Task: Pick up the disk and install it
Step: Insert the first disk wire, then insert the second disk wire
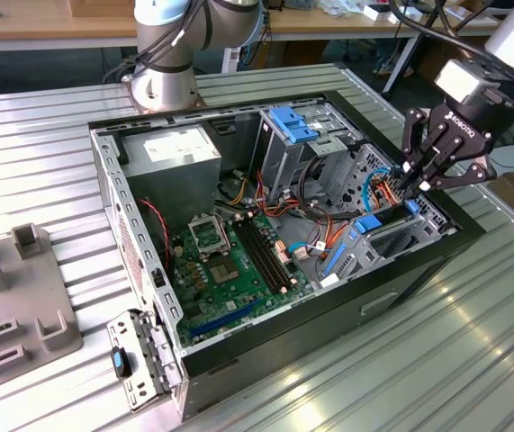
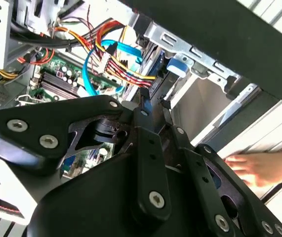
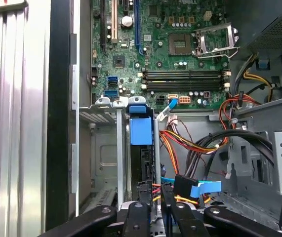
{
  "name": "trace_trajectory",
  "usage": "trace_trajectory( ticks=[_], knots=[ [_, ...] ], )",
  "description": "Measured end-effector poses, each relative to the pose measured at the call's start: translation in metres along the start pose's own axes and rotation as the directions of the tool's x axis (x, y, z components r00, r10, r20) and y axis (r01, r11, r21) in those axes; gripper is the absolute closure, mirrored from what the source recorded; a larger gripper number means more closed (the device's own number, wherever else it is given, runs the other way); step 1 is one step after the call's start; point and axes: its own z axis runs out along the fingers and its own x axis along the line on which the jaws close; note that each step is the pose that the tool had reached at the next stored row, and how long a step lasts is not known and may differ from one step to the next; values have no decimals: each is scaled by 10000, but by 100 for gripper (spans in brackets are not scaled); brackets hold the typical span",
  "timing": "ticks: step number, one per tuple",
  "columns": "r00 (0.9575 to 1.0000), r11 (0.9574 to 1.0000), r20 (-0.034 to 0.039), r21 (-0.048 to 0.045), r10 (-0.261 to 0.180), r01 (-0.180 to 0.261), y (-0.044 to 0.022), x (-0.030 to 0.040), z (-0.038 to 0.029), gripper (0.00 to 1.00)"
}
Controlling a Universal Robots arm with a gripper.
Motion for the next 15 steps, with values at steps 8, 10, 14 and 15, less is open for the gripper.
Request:
trace_trajectory(
  ticks=[8,10,14,15],
  knots=[
    [9988,9887,465,1494,-155,84,463,22,96,76],
    [9988,9879,466,1551,-159,85,475,22,98,76],
    [9988,9875,467,1576,-161,85,481,22,99,76],
    [9988,9874,467,1582,-161,85,482,22,99,76]
  ],
)
